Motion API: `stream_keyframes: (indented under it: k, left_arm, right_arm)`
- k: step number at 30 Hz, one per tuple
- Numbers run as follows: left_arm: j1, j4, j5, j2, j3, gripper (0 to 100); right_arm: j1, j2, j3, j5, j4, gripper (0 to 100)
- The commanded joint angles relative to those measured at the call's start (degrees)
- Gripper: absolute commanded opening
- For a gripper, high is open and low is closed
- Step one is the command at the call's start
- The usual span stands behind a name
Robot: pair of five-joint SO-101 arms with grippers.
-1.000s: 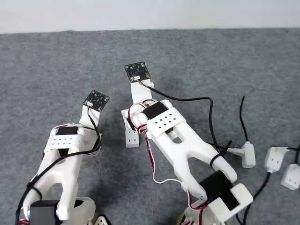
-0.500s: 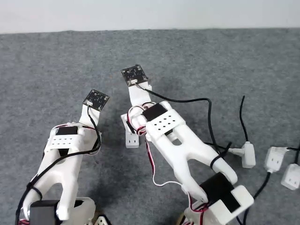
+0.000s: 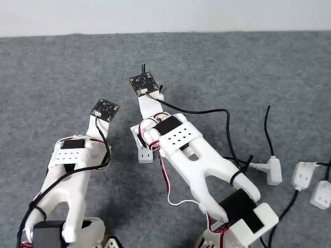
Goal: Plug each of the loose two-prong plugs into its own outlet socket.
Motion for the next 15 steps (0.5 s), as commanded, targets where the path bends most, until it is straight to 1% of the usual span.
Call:
stream_keyframes:
  k: [1,11,15]
  left_arm:
    - [-0.5,-1.2,0.7,-1.8,-3.5,2]
    - [-0.5,-1.2,0.7,-1.8,-3.5,2]
    - [-0.5,-1.2,0.7,-1.8,-3.5,2]
  right_arm:
    - [0.0,-0.4,-0.2,1.7,-1.9,0.8]
    - [1.2,-0.3,0.3,2.1,-2.7,0.8]
    - [1.1,-0.3,3.8,2.4,-6.4,0.8]
